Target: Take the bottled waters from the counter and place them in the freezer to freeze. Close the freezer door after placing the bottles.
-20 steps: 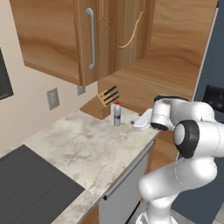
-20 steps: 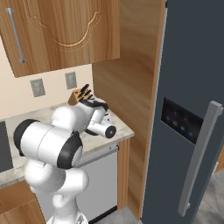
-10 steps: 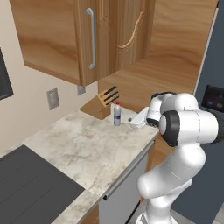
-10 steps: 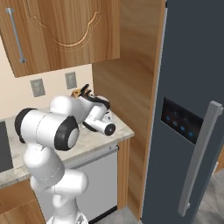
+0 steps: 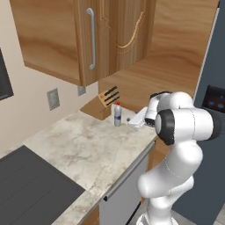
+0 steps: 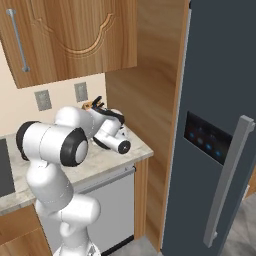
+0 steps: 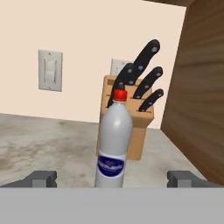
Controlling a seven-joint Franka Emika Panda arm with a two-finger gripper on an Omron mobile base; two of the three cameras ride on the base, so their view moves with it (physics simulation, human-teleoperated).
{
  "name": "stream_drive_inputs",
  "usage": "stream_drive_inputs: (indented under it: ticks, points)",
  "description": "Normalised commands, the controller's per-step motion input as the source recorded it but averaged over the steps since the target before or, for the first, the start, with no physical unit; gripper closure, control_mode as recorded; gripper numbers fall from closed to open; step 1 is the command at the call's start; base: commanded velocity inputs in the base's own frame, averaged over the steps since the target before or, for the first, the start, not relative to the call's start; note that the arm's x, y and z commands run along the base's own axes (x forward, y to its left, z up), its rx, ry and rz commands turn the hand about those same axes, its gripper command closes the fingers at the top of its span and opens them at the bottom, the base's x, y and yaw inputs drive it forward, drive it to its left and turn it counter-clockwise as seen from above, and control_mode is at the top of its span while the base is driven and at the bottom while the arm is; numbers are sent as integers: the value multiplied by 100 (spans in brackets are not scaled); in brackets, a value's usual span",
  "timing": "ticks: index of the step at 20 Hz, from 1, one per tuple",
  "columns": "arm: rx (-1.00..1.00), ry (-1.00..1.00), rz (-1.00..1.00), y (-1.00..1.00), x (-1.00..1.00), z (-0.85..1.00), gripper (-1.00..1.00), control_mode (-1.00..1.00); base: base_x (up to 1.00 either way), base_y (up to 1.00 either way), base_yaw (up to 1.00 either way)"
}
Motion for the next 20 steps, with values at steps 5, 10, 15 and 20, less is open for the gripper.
stream_drive_inputs:
  ticks: [5,10,15,20]
  points:
    - [0,0,0,19,13,0,-100,-100,0,0,0]
    - [0,0,0,5,24,0,-100,-100,0,0,0]
    - [0,1,0,0,31,-5,-100,-100,0,0,0]
    - [0,0,0,4,15,-14,-100,-100,0,0,0]
